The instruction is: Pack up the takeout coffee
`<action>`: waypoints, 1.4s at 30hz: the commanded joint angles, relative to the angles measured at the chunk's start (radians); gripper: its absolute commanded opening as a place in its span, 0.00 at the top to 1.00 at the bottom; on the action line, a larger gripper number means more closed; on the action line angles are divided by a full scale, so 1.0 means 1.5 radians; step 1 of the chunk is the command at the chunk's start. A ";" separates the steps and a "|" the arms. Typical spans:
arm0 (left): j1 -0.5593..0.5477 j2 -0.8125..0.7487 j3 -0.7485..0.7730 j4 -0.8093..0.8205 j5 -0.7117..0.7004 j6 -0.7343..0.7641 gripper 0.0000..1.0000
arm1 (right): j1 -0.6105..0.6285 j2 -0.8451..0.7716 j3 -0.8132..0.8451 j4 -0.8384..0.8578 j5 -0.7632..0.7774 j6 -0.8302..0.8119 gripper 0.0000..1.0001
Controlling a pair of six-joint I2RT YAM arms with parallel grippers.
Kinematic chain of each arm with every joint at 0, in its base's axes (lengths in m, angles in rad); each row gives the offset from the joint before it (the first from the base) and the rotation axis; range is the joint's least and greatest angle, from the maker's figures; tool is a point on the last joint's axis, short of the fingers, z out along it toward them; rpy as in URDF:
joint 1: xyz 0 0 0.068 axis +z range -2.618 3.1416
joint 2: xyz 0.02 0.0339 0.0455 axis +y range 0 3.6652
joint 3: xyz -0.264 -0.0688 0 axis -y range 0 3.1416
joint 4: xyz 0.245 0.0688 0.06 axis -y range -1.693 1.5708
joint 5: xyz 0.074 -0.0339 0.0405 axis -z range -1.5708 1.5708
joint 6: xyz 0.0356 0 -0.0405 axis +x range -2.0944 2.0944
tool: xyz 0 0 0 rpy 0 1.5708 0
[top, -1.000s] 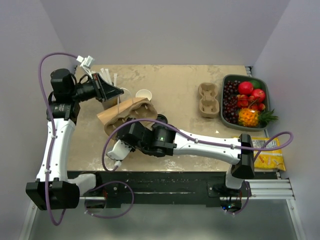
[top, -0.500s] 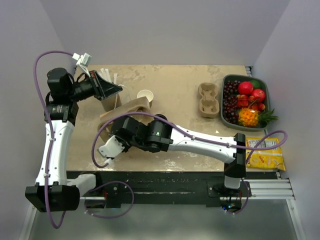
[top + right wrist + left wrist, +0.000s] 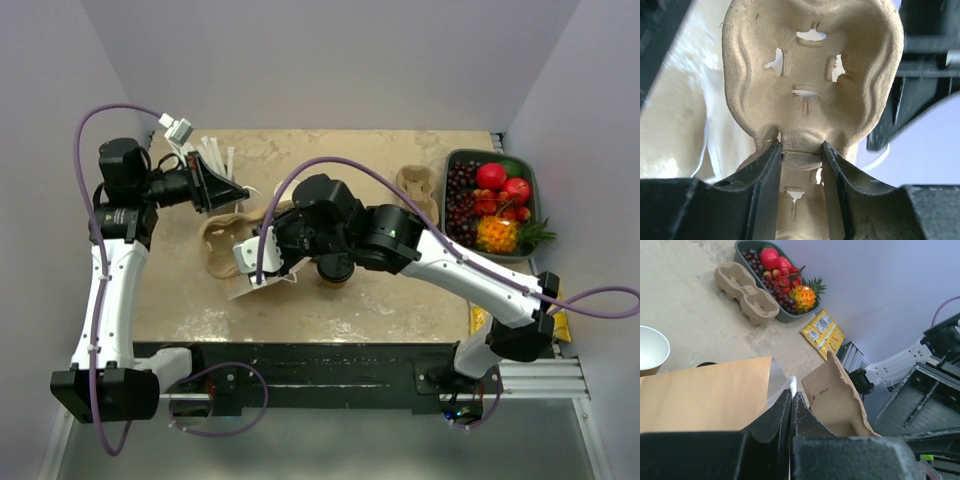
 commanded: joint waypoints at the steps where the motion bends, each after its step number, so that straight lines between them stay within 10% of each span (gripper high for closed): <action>1: 0.008 0.013 0.028 -0.040 0.074 0.049 1.00 | -0.014 -0.014 -0.033 0.086 -0.129 0.065 1.00; 42: 0.024 0.166 0.088 0.122 0.279 -0.127 1.00 | -0.174 0.005 -0.196 0.202 -0.390 -0.147 1.00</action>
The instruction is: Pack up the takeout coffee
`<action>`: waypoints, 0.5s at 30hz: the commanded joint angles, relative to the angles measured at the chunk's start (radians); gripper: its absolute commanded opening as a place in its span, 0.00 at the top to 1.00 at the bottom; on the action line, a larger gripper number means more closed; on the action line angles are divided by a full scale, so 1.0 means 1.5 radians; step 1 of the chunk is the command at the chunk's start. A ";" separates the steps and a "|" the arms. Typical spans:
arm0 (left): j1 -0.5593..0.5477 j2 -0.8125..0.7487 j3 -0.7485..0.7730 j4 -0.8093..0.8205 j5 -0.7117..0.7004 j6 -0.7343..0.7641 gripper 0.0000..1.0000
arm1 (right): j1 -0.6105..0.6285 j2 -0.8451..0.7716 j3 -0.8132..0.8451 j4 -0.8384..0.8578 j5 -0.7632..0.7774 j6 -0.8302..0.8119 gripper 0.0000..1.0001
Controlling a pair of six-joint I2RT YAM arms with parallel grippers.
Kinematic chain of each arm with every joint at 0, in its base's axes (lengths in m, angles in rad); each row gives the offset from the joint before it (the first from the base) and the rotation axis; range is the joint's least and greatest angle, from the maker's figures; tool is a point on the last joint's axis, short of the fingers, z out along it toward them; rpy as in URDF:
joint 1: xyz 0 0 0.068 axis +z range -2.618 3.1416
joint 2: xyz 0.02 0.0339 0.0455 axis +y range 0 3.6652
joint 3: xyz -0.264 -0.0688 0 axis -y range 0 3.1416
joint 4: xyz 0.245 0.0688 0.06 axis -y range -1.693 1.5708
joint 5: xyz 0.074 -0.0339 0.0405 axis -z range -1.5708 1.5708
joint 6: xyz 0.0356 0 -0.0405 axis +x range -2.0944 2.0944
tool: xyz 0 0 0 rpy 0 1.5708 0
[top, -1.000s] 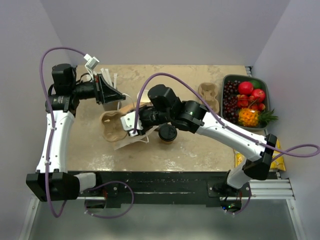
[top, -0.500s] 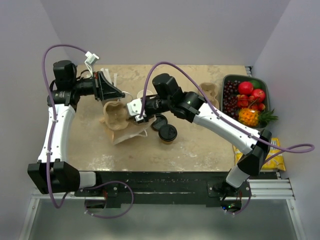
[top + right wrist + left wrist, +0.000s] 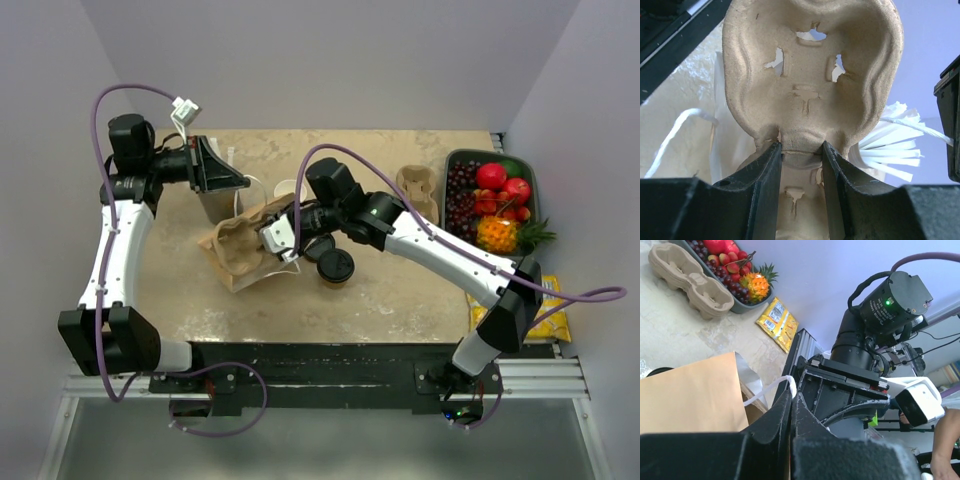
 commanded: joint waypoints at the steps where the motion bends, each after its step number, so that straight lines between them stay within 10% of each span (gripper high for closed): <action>1: 0.004 0.005 0.023 0.050 0.077 -0.049 1.00 | -0.004 -0.018 -0.014 0.004 -0.007 -0.098 1.00; 15: 0.005 0.005 0.022 0.105 0.097 -0.102 1.00 | -0.009 -0.001 -0.042 -0.033 0.044 -0.185 1.00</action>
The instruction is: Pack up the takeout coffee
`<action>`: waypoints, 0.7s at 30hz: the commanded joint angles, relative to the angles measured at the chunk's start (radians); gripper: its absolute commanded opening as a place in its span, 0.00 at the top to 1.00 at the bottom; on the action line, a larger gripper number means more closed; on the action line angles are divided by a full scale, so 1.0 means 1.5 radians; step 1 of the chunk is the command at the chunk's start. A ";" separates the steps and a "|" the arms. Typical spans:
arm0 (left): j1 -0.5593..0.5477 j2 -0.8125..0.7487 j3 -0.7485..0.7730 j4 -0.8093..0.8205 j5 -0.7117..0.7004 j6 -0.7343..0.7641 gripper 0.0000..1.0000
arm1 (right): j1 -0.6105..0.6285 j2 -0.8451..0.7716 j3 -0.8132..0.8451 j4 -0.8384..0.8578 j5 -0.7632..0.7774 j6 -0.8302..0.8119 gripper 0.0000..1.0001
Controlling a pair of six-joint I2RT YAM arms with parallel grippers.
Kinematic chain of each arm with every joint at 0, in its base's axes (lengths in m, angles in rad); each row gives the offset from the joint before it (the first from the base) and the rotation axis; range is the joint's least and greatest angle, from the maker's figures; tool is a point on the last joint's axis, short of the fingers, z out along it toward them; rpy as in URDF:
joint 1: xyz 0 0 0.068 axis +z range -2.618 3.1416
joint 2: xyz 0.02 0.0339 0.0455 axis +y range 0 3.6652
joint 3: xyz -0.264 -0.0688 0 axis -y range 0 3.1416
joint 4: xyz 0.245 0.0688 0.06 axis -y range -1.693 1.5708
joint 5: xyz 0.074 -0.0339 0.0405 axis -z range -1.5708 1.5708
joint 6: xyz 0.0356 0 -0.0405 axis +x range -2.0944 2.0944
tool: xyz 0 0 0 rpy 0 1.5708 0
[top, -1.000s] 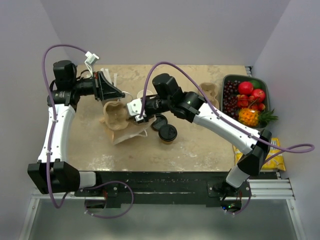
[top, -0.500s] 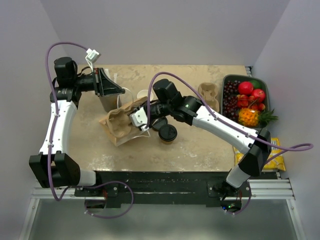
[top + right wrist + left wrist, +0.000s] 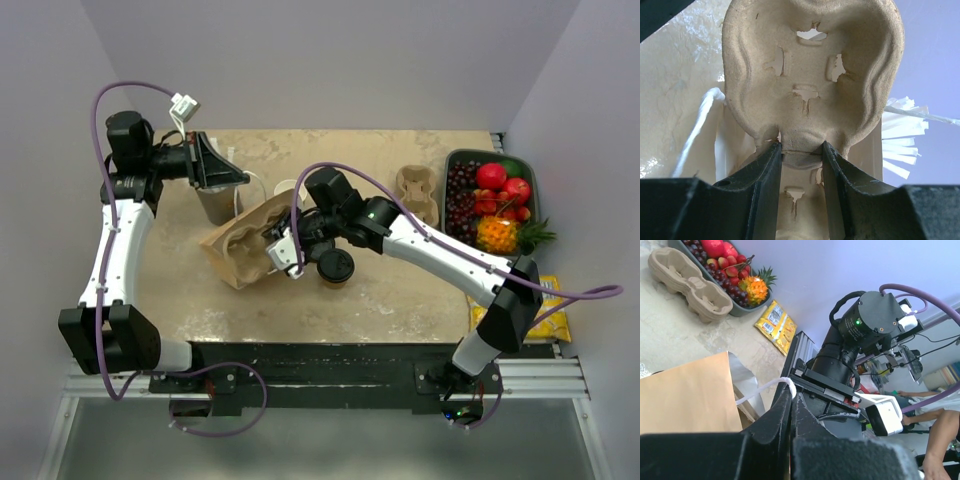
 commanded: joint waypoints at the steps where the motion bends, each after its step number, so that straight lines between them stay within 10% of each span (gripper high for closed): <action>1: 0.004 -0.001 0.021 0.042 0.095 -0.043 1.00 | -0.006 0.001 0.002 -0.007 0.009 -0.032 1.00; 21: 0.001 -0.003 -0.026 0.199 0.112 -0.155 1.00 | -0.012 0.033 0.035 -0.025 0.149 -0.044 1.00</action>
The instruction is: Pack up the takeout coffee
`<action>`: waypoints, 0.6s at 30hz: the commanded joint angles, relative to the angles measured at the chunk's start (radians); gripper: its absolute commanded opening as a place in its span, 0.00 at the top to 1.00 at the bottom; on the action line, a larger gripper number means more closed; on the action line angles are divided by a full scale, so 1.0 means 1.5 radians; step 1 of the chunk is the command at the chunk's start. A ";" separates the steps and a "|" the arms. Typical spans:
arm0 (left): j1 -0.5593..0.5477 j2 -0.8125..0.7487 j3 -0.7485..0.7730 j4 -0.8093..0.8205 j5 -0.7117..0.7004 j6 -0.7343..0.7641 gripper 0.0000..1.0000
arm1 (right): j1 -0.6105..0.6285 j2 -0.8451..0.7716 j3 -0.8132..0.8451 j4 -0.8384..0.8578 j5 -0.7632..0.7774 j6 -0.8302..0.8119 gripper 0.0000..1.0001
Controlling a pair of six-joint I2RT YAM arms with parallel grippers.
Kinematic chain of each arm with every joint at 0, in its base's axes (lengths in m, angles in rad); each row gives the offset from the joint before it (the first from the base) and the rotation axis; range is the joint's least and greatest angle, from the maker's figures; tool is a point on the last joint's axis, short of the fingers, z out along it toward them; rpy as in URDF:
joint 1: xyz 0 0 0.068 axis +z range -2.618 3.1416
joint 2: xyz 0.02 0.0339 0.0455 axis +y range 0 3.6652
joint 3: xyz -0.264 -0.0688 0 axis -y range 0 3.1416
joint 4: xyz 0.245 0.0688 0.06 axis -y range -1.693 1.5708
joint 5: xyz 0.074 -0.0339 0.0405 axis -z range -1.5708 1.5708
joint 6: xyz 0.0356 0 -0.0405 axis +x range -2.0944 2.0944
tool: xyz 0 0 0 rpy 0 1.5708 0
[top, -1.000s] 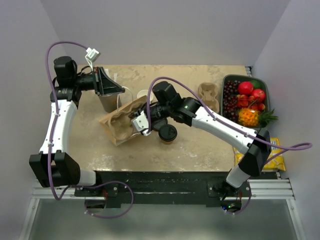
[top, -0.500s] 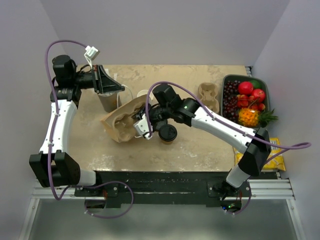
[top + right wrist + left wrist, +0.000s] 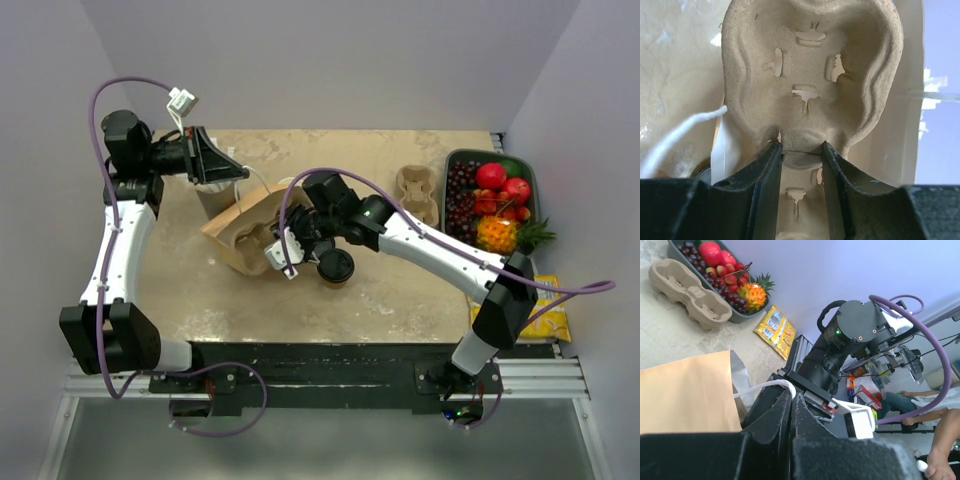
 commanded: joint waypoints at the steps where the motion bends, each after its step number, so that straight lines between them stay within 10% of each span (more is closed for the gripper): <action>1: 0.000 -0.005 -0.011 0.034 0.107 -0.030 1.00 | -0.001 0.022 0.034 0.023 0.070 0.022 1.00; 11: -0.008 -0.035 -0.057 0.110 0.118 -0.085 1.00 | 0.022 0.022 0.067 0.011 0.058 0.037 1.00; 18: -0.019 -0.058 0.027 -0.048 0.123 -0.024 1.00 | 0.079 0.024 0.124 -0.047 0.071 0.092 1.00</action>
